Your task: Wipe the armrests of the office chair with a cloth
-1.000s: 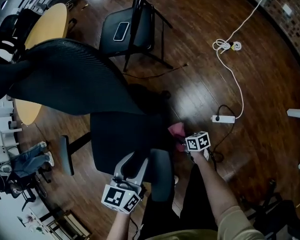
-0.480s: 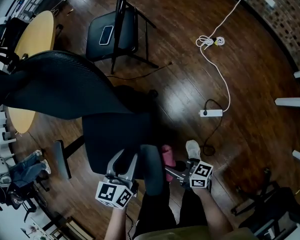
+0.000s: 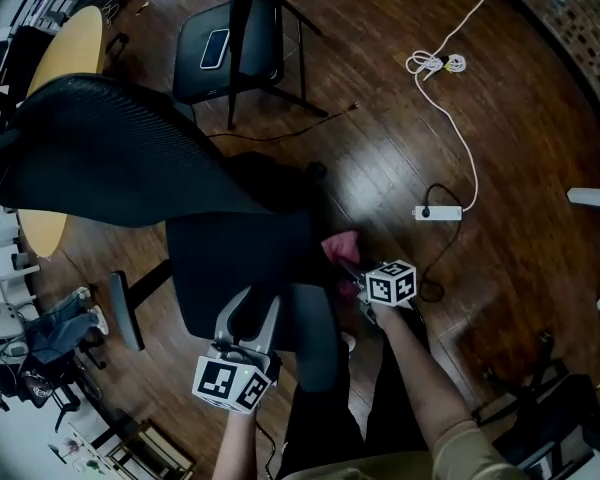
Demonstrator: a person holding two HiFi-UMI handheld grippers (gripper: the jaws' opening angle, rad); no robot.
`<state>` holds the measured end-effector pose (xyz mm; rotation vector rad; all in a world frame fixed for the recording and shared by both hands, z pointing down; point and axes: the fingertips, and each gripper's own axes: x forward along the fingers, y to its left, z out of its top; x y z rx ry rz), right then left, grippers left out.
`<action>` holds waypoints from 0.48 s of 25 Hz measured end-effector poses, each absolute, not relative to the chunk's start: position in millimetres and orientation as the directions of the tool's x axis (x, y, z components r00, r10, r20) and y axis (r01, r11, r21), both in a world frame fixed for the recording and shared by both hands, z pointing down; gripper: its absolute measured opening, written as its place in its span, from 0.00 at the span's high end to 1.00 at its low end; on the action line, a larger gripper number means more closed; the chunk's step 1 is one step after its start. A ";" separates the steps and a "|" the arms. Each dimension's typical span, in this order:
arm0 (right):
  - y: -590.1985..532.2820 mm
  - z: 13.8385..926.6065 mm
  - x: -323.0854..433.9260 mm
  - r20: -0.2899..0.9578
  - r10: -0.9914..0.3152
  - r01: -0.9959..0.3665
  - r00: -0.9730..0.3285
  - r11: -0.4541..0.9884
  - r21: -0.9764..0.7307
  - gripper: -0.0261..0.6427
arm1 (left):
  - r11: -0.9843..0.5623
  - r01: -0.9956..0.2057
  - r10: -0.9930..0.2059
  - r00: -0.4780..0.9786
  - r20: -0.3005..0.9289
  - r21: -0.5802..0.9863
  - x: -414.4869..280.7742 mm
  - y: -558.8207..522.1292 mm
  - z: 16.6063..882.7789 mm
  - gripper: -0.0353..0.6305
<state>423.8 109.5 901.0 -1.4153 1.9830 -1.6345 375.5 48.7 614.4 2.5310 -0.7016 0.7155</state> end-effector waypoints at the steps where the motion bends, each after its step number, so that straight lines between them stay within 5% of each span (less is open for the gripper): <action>1: 103.6 914.5 424.2 0.424 -0.737 -0.542 -0.526 -0.093 -0.835 0.87 | -0.787 -0.566 -0.353 0.739 0.574 0.245 373.6 48.5 614.6 0.74; 5: 94.7 952.4 425.1 0.508 -0.645 -0.568 -0.571 -0.136 -0.811 0.87 | -0.784 -0.577 -0.367 0.727 0.580 0.228 361.4 44.1 608.9 0.74; 12: 148.0 854.6 423.1 0.398 -0.714 -0.584 -0.576 0.018 -0.812 0.87 | -0.788 -0.559 -0.322 0.733 0.600 0.260 353.0 48.6 607.7 0.74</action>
